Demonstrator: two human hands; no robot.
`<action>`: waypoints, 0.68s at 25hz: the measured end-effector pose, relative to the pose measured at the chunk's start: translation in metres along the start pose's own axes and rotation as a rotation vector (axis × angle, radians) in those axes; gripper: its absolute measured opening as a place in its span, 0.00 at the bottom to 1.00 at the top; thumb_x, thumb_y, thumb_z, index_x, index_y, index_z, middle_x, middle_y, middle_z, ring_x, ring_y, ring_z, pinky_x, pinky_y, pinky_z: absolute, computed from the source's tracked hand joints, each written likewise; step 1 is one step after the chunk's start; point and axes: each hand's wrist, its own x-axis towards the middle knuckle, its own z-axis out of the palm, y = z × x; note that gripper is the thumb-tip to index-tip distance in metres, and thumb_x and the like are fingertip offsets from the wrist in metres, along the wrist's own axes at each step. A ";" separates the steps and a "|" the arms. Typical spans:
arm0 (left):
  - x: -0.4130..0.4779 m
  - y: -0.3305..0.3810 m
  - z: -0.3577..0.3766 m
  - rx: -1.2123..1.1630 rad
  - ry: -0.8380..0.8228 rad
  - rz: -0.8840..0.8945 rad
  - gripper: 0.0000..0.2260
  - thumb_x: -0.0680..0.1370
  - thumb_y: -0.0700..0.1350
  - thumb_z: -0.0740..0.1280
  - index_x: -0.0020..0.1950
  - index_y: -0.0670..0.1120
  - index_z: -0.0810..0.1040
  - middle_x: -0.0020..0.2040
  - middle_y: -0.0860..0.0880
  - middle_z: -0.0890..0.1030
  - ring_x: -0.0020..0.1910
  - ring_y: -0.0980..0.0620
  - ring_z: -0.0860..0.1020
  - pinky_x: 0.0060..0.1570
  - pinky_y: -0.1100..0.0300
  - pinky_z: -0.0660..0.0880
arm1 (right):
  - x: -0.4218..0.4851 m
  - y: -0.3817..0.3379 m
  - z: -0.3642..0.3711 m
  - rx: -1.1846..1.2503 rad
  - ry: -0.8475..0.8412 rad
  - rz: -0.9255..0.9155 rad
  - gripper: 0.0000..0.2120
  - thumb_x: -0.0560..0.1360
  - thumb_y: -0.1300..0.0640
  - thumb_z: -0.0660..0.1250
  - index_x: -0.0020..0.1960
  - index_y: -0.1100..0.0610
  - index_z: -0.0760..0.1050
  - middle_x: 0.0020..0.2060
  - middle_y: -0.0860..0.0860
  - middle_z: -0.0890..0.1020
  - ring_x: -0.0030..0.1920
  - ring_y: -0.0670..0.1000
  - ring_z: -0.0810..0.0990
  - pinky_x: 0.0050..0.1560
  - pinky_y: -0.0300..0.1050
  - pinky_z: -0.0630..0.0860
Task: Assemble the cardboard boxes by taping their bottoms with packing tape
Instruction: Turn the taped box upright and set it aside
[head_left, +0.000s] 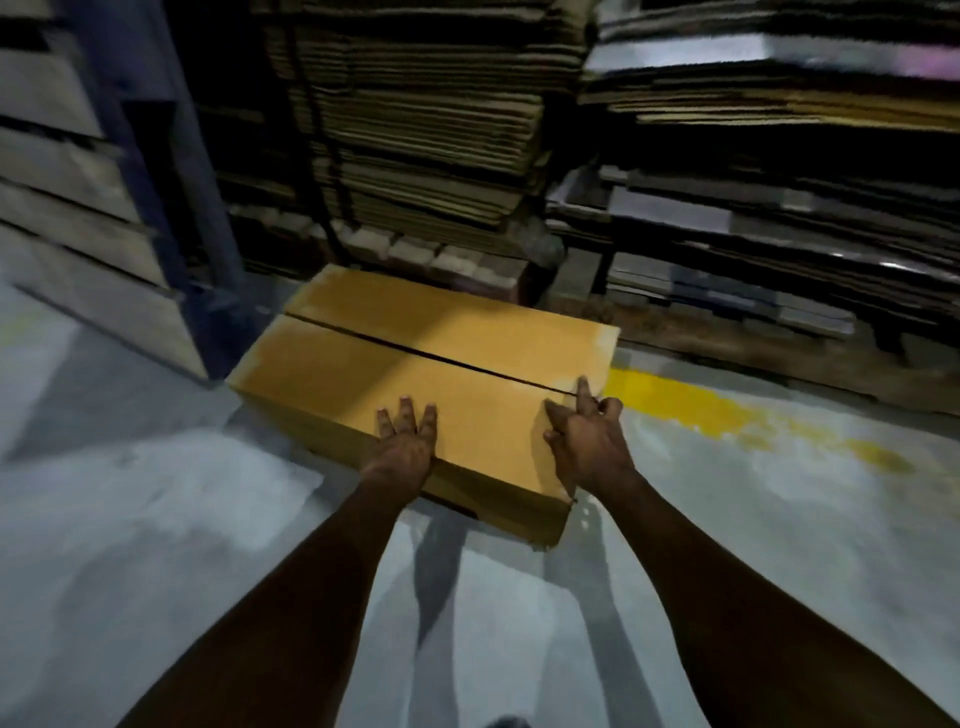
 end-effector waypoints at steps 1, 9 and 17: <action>0.003 -0.021 -0.001 -0.027 -0.011 -0.024 0.36 0.82 0.44 0.59 0.77 0.44 0.33 0.76 0.32 0.39 0.74 0.27 0.41 0.72 0.34 0.51 | 0.016 -0.017 0.002 -0.011 -0.012 -0.039 0.23 0.81 0.45 0.56 0.74 0.49 0.64 0.77 0.67 0.54 0.72 0.68 0.59 0.67 0.58 0.64; -0.007 -0.024 -0.024 -0.067 -0.022 -0.035 0.37 0.81 0.53 0.58 0.78 0.44 0.36 0.77 0.33 0.39 0.74 0.28 0.44 0.70 0.34 0.53 | 0.019 -0.040 -0.009 0.044 -0.061 -0.107 0.29 0.82 0.40 0.52 0.79 0.49 0.54 0.79 0.61 0.49 0.71 0.68 0.59 0.64 0.58 0.69; -0.069 0.135 -0.095 0.055 0.066 0.278 0.35 0.81 0.56 0.58 0.79 0.47 0.40 0.79 0.40 0.44 0.76 0.34 0.47 0.72 0.36 0.53 | -0.102 0.085 -0.071 0.012 0.020 0.061 0.31 0.82 0.41 0.54 0.80 0.48 0.48 0.79 0.58 0.51 0.73 0.63 0.60 0.63 0.58 0.70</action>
